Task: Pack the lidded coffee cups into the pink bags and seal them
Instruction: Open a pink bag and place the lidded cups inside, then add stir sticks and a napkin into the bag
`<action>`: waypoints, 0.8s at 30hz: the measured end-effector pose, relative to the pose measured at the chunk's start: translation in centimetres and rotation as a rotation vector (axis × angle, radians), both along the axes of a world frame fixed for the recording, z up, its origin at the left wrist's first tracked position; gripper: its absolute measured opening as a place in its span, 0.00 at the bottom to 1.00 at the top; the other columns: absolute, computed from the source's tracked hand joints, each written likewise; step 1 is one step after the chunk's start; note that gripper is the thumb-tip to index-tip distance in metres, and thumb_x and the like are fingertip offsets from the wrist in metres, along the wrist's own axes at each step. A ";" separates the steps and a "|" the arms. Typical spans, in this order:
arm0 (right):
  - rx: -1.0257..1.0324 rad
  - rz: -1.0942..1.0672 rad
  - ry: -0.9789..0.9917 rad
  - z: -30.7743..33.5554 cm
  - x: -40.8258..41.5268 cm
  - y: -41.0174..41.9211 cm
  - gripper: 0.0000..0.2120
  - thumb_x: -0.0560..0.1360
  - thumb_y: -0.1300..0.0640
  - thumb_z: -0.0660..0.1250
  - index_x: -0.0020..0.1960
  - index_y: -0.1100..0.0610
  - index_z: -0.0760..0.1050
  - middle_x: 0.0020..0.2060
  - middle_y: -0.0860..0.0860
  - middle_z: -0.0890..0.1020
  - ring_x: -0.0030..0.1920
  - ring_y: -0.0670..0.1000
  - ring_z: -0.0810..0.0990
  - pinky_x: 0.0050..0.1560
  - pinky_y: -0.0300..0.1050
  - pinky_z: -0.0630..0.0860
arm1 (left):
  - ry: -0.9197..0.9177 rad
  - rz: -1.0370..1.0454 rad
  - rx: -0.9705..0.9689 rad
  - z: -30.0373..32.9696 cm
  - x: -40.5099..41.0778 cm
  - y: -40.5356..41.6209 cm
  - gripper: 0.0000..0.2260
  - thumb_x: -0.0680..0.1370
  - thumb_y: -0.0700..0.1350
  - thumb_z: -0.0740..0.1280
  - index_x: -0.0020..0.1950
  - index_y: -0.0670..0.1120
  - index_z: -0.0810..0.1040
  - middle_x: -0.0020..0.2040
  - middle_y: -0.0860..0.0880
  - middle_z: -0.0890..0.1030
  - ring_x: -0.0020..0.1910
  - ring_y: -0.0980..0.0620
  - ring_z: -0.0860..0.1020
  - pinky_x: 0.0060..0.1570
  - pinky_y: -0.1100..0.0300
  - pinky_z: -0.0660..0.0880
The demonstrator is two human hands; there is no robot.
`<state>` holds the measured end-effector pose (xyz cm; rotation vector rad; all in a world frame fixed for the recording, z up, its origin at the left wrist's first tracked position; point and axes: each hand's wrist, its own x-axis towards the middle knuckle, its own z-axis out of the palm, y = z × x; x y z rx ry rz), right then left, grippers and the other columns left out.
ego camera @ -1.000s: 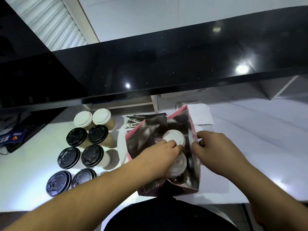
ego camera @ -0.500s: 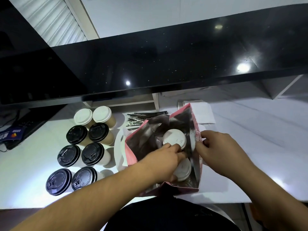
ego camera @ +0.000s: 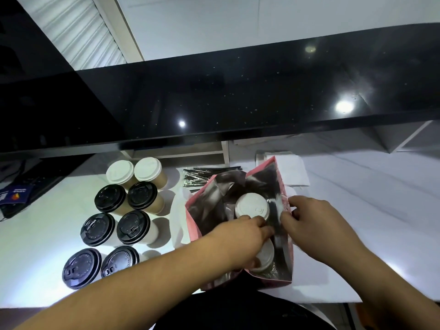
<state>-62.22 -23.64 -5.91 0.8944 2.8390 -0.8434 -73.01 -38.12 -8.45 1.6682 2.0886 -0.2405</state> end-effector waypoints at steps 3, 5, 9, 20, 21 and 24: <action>0.003 -0.017 -0.035 0.1 -0.2 0.0 0.11 0.76 0.48 0.61 0.39 0.51 0.75 0.28 0.48 0.81 0.32 0.50 0.79 0.32 0.50 0.77 | -0.011 0.021 0.206 4.8 -0.7 -0.1 0.18 0.79 0.50 0.69 0.68 0.48 0.74 0.61 0.48 0.76 0.60 0.45 0.77 0.57 0.47 0.78; -0.001 -0.032 -0.049 0.2 -0.2 0.0 0.11 0.77 0.46 0.61 0.39 0.50 0.75 0.30 0.47 0.81 0.33 0.49 0.80 0.33 0.50 0.78 | -0.046 0.064 0.434 8.5 -1.8 -1.1 0.15 0.80 0.54 0.67 0.65 0.53 0.75 0.59 0.55 0.79 0.58 0.53 0.77 0.55 0.55 0.78; 0.028 -0.048 -0.059 0.1 -0.5 -0.2 0.13 0.77 0.45 0.61 0.37 0.50 0.72 0.30 0.47 0.80 0.32 0.49 0.78 0.29 0.48 0.71 | 0.005 0.301 0.753 13.2 -6.2 -3.7 0.09 0.79 0.60 0.62 0.59 0.64 0.72 0.48 0.63 0.78 0.47 0.63 0.76 0.44 0.65 0.75; 0.076 -0.106 -0.164 -0.5 -1.3 -0.9 0.13 0.78 0.47 0.62 0.37 0.52 0.72 0.28 0.50 0.78 0.32 0.49 0.77 0.31 0.48 0.74 | 0.003 0.701 0.277 -4.4 -20.8 -4.7 0.10 0.80 0.44 0.64 0.57 0.53 0.83 0.54 0.51 0.85 0.53 0.47 0.82 0.50 0.56 0.78; 0.080 -0.119 -0.144 -0.6 -1.2 -1.0 0.14 0.77 0.47 0.63 0.36 0.53 0.71 0.26 0.50 0.77 0.31 0.50 0.77 0.31 0.49 0.73 | 0.013 0.683 0.232 -5.6 -21.1 -4.2 0.12 0.80 0.43 0.64 0.58 0.53 0.83 0.55 0.50 0.85 0.53 0.47 0.82 0.50 0.55 0.78; 0.080 -0.174 -0.122 -0.7 -0.9 -1.6 0.14 0.76 0.49 0.65 0.34 0.53 0.71 0.24 0.50 0.77 0.28 0.51 0.76 0.29 0.47 0.70 | 0.042 0.610 0.149 -8.5 -21.8 -2.6 0.14 0.80 0.42 0.65 0.62 0.53 0.82 0.59 0.47 0.84 0.55 0.45 0.81 0.51 0.56 0.77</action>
